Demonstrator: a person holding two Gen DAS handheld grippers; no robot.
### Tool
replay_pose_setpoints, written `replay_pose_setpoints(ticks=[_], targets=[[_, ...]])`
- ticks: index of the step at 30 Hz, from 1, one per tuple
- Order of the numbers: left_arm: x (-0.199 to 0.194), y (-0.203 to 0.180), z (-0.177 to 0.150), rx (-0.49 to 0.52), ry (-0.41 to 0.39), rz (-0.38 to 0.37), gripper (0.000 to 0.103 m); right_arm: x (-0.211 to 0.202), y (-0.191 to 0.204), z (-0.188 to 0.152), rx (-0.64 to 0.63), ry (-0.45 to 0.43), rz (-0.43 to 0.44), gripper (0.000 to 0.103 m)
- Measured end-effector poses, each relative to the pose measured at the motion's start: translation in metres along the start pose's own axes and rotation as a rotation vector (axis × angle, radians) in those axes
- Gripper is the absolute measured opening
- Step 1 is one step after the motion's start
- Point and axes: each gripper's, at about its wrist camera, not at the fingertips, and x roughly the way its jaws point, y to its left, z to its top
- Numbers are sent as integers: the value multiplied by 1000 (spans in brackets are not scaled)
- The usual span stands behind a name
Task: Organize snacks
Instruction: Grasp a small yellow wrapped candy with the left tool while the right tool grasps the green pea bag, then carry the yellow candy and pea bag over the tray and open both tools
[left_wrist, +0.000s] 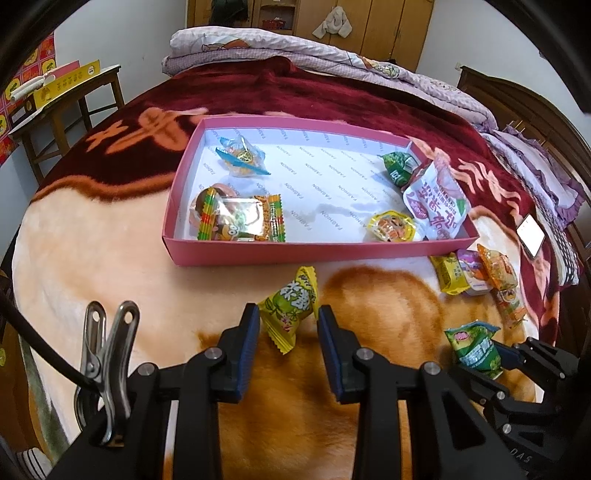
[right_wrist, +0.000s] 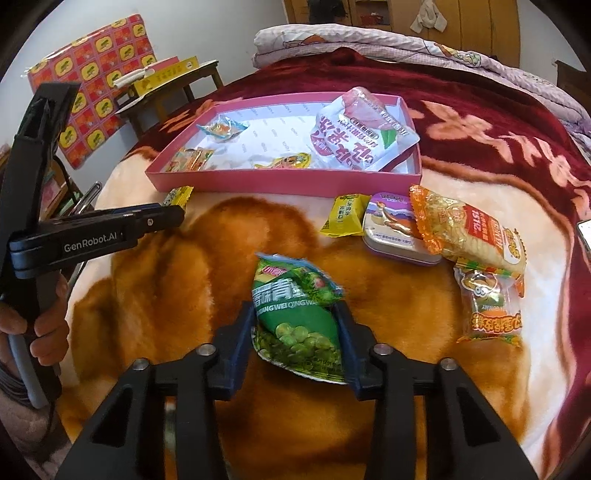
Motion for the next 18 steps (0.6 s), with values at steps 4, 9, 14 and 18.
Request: replay_pose_setpoints(ticks=[4, 9, 14, 18], targets=[[-3, 0, 0, 2, -7, -3, 34, -1, 1, 0, -6, -3, 6, 42], [-8, 0, 2, -1, -20, -9, 34, -5, 7, 1, -26, -17, 41, 41], [-13, 0, 4, 0, -33, -11, 34, -8, 12, 2, -46, -27, 47, 41], [-15, 0, 6, 0, -37, -12, 34, -10, 12, 4, -50, -34, 49, 41]])
